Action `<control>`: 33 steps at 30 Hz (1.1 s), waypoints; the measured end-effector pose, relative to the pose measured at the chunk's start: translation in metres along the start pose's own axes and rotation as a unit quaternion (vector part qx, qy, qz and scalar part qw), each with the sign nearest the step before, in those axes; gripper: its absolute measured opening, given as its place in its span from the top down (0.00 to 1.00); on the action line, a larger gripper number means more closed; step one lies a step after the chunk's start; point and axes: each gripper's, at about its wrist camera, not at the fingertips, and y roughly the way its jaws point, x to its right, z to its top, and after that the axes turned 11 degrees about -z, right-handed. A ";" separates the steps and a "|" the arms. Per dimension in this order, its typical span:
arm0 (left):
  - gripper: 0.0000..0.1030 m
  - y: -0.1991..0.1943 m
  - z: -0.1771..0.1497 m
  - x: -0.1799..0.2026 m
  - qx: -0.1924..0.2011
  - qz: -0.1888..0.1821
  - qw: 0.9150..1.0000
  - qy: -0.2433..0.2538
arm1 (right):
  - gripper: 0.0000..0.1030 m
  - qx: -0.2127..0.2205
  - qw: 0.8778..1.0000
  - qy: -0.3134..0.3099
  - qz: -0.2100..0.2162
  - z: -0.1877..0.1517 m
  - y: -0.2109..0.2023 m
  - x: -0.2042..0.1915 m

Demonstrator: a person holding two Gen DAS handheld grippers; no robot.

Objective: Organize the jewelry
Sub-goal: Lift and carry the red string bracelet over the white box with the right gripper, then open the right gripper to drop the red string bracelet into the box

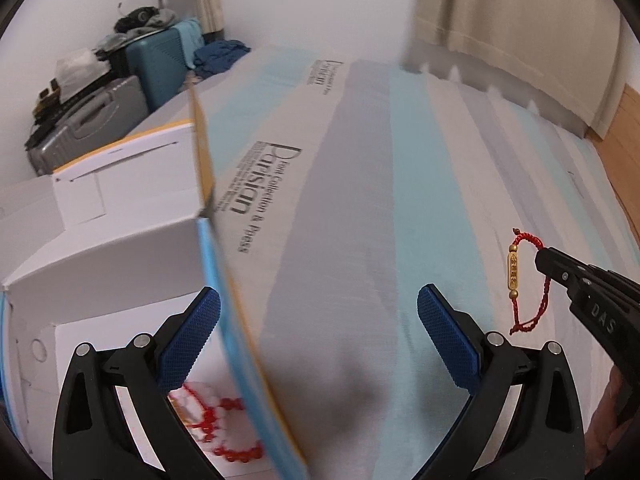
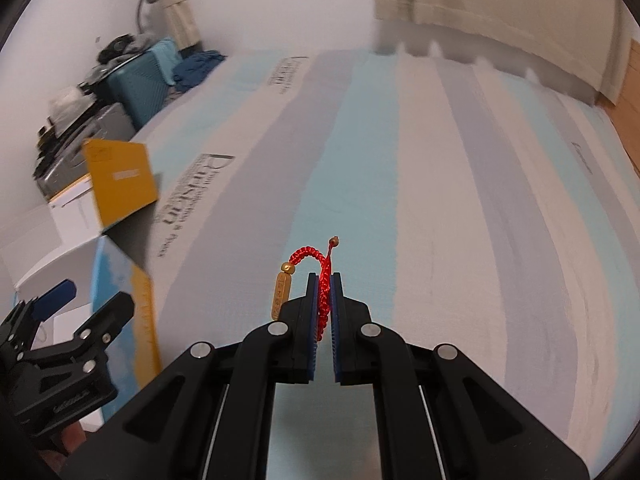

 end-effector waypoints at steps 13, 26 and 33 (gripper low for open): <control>0.06 -0.047 -0.022 -0.097 -0.001 0.067 0.996 -0.056 | 0.95 0.027 0.994 -0.073 0.083 -0.010 -0.049 -0.101; 0.06 -0.088 -0.065 -0.195 -0.021 0.124 0.986 -0.107 | 0.95 -0.006 0.977 -0.159 0.139 -0.046 -0.051 -0.225; 0.06 -0.103 -0.079 -0.227 -0.022 0.136 0.982 -0.131 | 0.95 -0.033 0.972 -0.189 0.139 -0.067 -0.034 -0.265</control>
